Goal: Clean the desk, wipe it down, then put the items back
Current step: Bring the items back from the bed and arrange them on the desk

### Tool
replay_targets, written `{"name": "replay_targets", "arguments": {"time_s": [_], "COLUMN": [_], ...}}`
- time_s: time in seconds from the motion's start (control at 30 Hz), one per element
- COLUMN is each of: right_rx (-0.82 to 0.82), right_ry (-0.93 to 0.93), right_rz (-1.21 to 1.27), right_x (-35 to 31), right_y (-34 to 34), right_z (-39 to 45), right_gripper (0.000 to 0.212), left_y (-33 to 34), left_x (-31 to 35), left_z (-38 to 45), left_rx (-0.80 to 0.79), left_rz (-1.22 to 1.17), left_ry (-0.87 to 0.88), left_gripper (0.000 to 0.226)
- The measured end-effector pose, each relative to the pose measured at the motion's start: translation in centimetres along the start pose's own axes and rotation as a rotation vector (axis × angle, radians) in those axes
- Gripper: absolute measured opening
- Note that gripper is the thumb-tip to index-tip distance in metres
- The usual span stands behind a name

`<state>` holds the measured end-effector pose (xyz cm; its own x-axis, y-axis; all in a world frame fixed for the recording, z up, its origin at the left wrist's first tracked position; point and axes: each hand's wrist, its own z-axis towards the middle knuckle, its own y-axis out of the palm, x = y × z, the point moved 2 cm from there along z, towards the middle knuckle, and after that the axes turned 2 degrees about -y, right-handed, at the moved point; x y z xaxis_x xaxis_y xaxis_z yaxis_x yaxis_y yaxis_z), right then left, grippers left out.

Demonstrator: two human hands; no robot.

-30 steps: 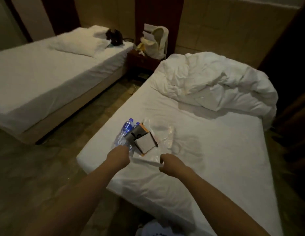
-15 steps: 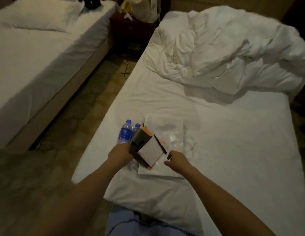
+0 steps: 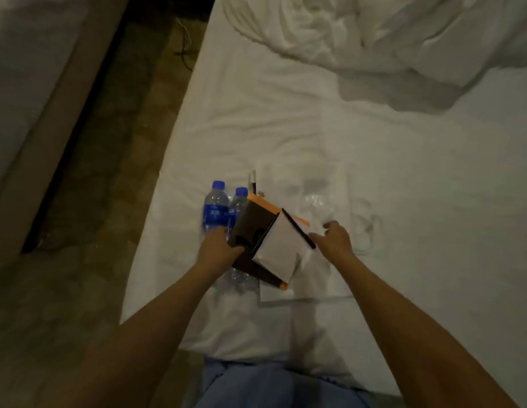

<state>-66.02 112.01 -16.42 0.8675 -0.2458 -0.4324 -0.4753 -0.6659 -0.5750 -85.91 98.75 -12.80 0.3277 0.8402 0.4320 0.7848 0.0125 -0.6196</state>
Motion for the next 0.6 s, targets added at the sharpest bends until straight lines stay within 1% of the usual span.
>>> {"name": "replay_targets", "arguments": {"time_s": [0.1,0.13,0.2,0.23,0.33,0.43,0.53,0.6], "right_rx": [-0.065,-0.093,-0.133,-0.128,-0.090,-0.091,-0.093,-0.093], "right_ry": [0.062,0.086,0.133,0.147,0.157,0.141,0.118,0.090], "right_rz": [0.047,0.061,0.096,0.111,0.109,0.061,0.064,0.052], "right_x": [0.1,0.2,0.8,1.0,1.2,0.9,1.2,1.6], "right_y": [1.3,1.7,2.7,3.2,4.0,4.3,4.5,4.6], "right_z": [1.2,1.4,1.7,1.7,2.0,2.1,2.2,2.1], "right_gripper": [0.062,0.056,0.031,0.028,0.028,0.030,0.023,0.020], "left_y": [1.5,1.9,2.5,2.7,3.1,3.4,4.0,4.5], "left_x": [-0.2,-0.1,0.1,0.1,0.1,0.1,0.5,1.1], "left_z": [1.6,1.9,2.3,2.4,3.0,3.8,4.3,4.3], "left_rx": [-0.041,-0.054,-0.058,-0.049,-0.030,-0.026,-0.078,-0.127], "left_rz": [-0.044,-0.046,-0.063,-0.075,-0.115,-0.136,-0.165,-0.207], "left_ry": [-0.045,-0.060,-0.087,-0.107,-0.153,-0.178,-0.164,-0.144], "left_gripper": [0.037,0.039,0.040,0.040,0.036,0.032,0.030,0.036]}}
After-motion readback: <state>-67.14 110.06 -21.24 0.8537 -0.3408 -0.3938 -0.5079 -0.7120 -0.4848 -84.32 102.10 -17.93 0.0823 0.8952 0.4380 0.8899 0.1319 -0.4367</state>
